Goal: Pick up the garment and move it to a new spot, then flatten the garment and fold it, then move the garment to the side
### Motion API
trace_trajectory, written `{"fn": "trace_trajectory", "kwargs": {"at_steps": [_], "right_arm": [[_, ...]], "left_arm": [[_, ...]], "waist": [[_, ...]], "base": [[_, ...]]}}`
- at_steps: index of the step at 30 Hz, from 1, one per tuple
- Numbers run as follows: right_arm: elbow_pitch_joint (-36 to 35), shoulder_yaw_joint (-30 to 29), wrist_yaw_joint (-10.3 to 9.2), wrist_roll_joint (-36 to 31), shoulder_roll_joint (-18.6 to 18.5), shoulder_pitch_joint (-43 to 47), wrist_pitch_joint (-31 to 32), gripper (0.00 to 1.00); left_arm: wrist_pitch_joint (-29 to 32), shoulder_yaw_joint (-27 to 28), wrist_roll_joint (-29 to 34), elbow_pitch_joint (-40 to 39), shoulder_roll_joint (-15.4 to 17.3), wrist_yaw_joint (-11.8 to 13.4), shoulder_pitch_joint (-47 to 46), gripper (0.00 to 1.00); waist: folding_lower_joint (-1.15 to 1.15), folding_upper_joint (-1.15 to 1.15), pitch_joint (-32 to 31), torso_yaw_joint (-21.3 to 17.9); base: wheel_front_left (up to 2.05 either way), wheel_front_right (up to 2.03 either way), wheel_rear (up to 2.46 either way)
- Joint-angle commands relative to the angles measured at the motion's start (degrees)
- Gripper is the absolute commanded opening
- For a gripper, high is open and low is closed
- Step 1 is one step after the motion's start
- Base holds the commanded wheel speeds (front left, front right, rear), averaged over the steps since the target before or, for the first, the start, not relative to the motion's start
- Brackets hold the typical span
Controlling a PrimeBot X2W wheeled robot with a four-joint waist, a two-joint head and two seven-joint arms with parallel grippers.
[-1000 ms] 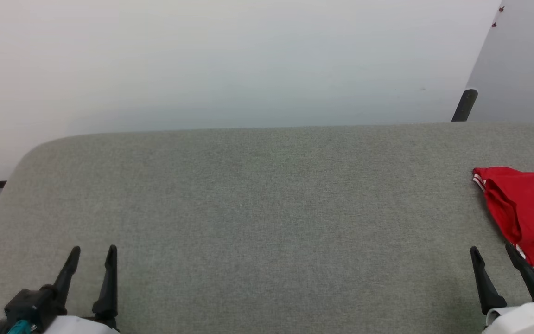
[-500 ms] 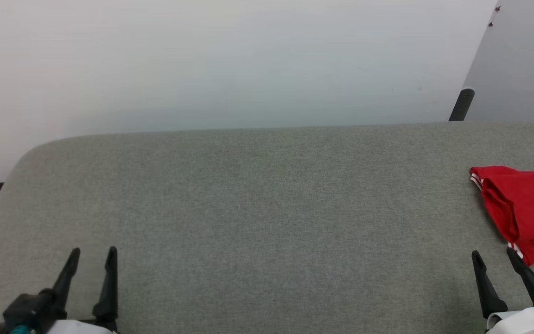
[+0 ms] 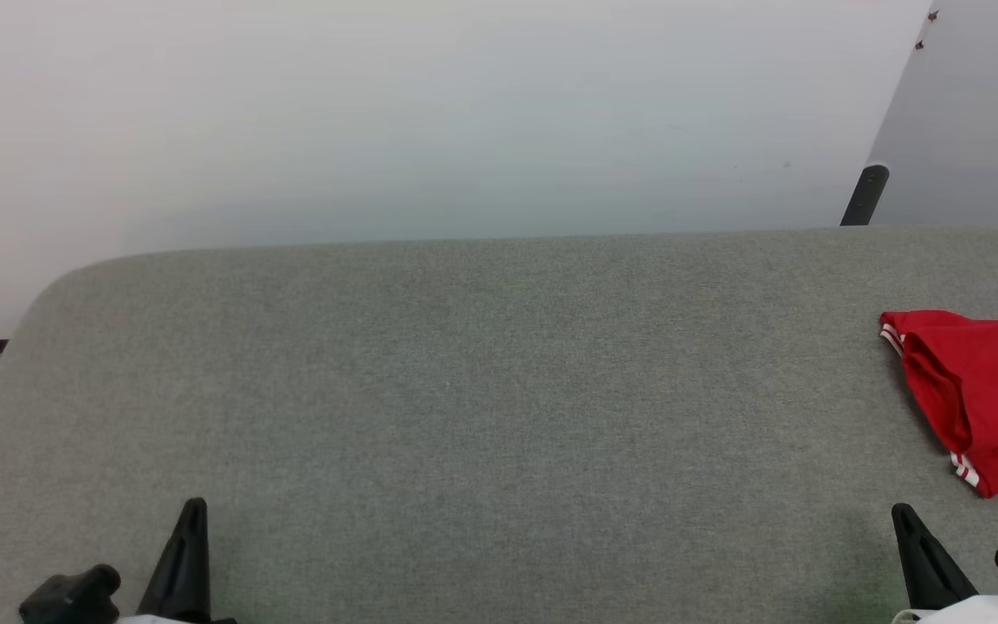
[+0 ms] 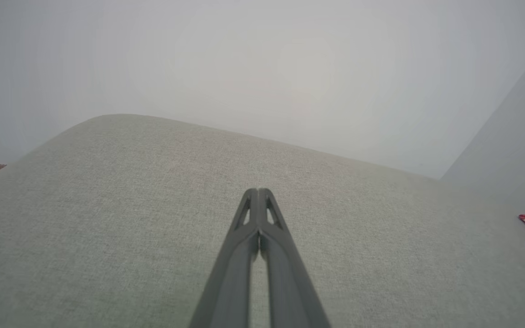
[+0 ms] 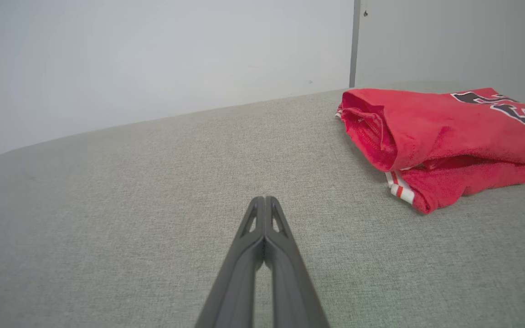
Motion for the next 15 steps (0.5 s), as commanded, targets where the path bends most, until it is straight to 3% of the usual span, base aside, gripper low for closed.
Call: {"fn": "trace_trajectory", "kwargs": {"at_steps": [1, 15], "right_arm": [[-1.1, -0.8, -0.01, 2.5, -0.1, -1.4, 0.4, 0.0], [-2.0, -2.1, -0.01, 14.4, 1.8, -2.3, 3.2, 0.0]], "left_arm": [[0.5, 0.4, -2.4, -0.7, 0.2, 0.0, -1.5, 0.0], [3.8, 0.8, -14.0, -0.4, -1.3, 0.0, -2.9, 0.0]], "waist": [[0.0, 0.0, 0.0, 0.0], [0.0, 0.0, 0.2, 0.1]], "base": [[0.0, 0.0, 0.0], [0.0, 0.0, 0.0]]}}
